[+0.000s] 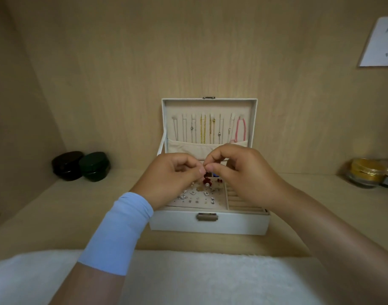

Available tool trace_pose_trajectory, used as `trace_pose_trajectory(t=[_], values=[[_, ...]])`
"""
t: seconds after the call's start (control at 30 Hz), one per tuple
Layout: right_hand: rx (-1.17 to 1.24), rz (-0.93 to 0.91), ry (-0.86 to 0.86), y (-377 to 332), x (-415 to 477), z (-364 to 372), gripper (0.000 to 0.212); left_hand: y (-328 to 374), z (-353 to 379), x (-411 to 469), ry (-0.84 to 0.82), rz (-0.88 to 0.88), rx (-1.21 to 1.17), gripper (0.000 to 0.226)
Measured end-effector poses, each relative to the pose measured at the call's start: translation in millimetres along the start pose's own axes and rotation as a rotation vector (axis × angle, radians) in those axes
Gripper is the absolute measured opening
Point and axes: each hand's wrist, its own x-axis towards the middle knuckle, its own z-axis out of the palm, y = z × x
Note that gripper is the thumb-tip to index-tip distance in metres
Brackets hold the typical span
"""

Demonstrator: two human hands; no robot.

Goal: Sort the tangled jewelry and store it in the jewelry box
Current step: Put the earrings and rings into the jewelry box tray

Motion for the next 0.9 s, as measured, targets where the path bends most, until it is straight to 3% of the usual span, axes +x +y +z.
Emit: trace_pose_trajectory(t=[0.2,0.33,0.63,0.9], values=[[-0.454,-0.036,-0.243,3,0,2,0.006,-22,-12,-8,0.041,0.036,0.316,0.006],[-0.602,-0.073,-0.332,0,1,6,0.010,-28,-14,-10,-0.006,0.117,0.493,0.010],[-0.695,-0.111,-0.323,-1,0,15,0.016,-27,-10,-12,-0.101,0.155,0.588,0.017],[-0.607,-0.102,-0.409,-1,1,7,0.013,-29,-8,-11,-0.111,0.162,0.593,0.018]])
